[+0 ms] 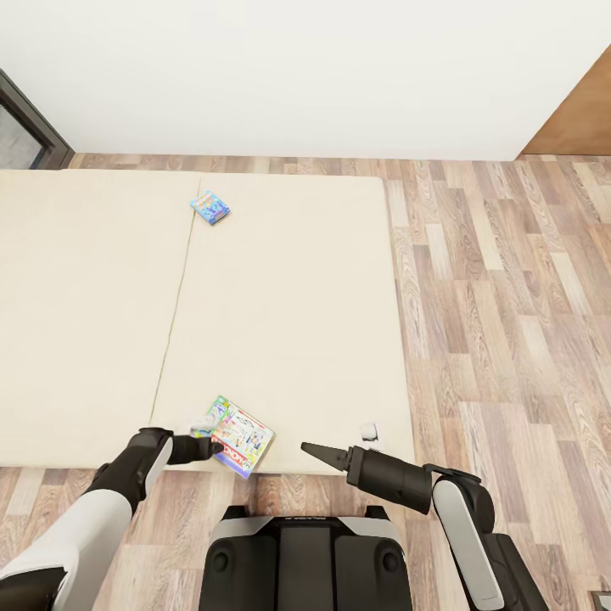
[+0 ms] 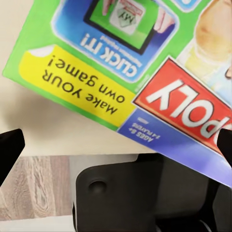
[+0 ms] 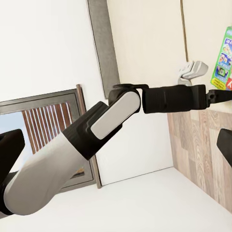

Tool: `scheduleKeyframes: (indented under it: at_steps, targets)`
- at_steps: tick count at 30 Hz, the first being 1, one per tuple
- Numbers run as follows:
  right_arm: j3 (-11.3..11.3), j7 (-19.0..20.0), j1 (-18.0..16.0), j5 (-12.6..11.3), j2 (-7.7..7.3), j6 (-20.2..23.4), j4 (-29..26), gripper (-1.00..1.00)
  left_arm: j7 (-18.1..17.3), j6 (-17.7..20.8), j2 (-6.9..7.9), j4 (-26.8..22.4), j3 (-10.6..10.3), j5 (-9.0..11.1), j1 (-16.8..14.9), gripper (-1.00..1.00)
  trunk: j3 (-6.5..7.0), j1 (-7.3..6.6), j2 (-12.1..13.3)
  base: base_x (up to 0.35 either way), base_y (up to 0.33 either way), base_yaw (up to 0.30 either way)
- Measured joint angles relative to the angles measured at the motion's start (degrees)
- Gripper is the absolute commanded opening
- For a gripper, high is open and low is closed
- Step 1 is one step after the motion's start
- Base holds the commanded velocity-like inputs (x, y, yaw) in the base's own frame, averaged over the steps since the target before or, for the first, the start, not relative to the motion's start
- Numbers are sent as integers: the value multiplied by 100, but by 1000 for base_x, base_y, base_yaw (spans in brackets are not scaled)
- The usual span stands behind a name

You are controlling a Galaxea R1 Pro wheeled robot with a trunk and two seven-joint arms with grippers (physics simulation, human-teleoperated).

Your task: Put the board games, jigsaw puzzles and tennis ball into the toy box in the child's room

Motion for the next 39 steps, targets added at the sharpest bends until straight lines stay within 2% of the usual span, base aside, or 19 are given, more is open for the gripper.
scheduleKeyframes:
  at_steps: [12,27,39]
  targets:
    - [0,0,0,0,0,0,0,100,-120,32,-8,1,4,32,0,100,0,0,0,0,0,0]
    - [0,0,0,0,0,0,0,100,-712,-19,-2,-45,16,62,0,100,0,0,0,0,0,0]
    - [0,0,0,0,0,0,0,100,-809,-42,-14,-60,21,63,0,100,0,0,0,0,0,0]
